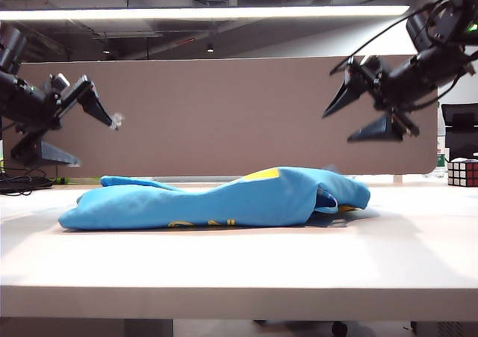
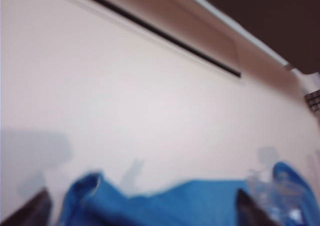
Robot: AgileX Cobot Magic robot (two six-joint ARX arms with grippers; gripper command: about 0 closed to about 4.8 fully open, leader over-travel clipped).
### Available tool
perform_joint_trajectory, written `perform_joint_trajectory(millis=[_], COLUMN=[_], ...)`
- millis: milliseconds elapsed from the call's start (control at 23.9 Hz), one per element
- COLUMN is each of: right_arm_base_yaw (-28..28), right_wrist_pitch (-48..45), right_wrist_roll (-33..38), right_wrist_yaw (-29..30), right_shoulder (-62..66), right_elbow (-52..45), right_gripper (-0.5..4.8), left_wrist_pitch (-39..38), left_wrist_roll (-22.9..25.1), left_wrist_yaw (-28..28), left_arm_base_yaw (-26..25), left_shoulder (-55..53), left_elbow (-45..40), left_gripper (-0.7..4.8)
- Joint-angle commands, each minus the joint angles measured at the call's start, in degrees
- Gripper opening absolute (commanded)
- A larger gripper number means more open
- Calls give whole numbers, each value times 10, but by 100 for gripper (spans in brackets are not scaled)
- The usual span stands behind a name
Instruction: Fold the bottom side of the soccer jersey horizontally towards the center, about one-third of the way, then fold the sleeve back towards the center, creating a straight line along the edge of the the soccer jersey, and finally fold the bottom of the soccer jersey up towards the top, creating a neat rectangle.
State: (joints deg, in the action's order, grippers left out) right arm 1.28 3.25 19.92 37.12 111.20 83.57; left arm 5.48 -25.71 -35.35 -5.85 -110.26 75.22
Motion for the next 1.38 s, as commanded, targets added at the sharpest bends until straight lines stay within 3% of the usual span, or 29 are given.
perform_joint_trajectory(millis=[42,251,293,334,418,502,585,627,669,794,878,961,1045,1170,1379], right_arm_base_yaw=[-9,-19,-18,-18,-18,-18,-19,-19,-19,-19,-19,-19,-19,-19,-17], right_wrist_pitch=[-29,45,75,92,110,122,137,141,147,150,149,147,139,99,62], right_wrist_roll=[1,2,-24,-47,-80,-98,-117,-130,-141,-146,-146,-146,-146,-139,-124], right_wrist_yaw=[26,74,76,70,44,15,-10,-28,-46,-74,-94,-140,-160,-182,-228], right_shoulder=[-20,-77,-99,-118,-159,-208,-286,-344,-398,-485,-547,-645,-702,-769,-869], right_elbow=[26,31,29,25,11,-8,-43,-77,-111,-176,-227,-314,-367,-447,-568], right_gripper=[324,237,178,96,-12,-9,-9,-9,-9,-8,-9,-8,-8,-8,-9], left_wrist_pitch=[28,-4,-27,-40,-72,-106,-189,-267,-324,-351,-350,-348,-338,-284,-258], left_wrist_roll=[-7,-26,-14,-6,18,50,106,162,215,245,244,236,230,185,159], left_wrist_yaw=[-30,-78,-95,-98,-101,-99,-72,-37,-10,-2,1,58,70,75,75], left_arm_base_yaw=[-16,-41,-44,-47,-53,-56,-59,-59,-59,-57,-57,-57,-55,-56,-55], left_shoulder=[18,81,111,127,168,218,297,350,399,484,548,673,738,836,961], left_elbow=[13,13,13,13,11,4,-4,-5,-10,-47,-88,-179,-233,-342,-480], left_gripper=[479,479,399,350,258,196,67,7,-5,-5,-5,-5,-5,-5,-5])
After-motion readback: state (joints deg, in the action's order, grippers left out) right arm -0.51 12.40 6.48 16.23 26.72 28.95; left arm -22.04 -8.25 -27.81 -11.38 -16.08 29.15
